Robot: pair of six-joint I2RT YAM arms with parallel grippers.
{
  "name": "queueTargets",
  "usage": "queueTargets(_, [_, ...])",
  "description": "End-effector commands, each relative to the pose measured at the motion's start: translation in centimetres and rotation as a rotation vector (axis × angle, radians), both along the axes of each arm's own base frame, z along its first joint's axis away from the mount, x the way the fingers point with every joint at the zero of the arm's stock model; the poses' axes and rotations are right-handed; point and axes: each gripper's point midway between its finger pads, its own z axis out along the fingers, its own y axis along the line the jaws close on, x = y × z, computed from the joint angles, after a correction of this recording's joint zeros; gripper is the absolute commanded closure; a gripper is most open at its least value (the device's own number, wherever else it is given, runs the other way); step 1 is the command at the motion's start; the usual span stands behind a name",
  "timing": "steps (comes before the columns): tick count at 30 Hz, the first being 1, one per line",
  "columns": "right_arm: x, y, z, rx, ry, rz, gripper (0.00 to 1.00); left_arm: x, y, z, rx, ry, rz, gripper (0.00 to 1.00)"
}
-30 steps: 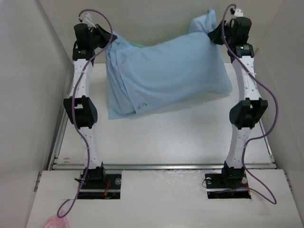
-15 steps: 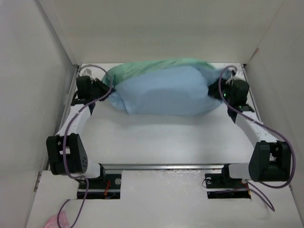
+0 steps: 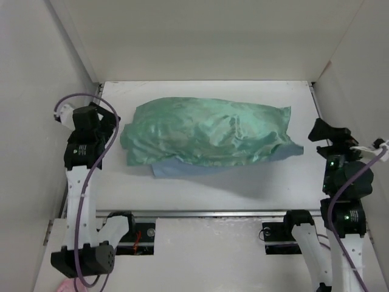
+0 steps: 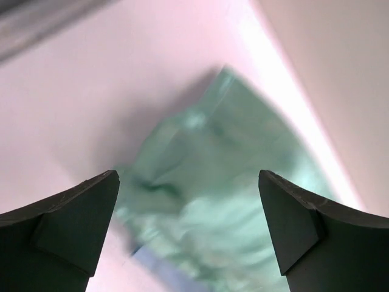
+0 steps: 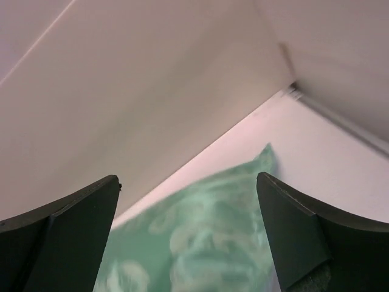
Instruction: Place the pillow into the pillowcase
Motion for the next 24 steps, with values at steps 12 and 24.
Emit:
queueTargets(12, [11.9,12.7,-17.3,-0.133,0.676,0.716,0.00,8.1,-12.2,-0.5,-0.087,-0.147,-0.550,0.00])
queueTargets(24, [20.8,13.6,-30.7,-0.131,0.984,0.553,0.00,14.1,-19.2,-15.9,-0.124,0.218,-0.690,0.09])
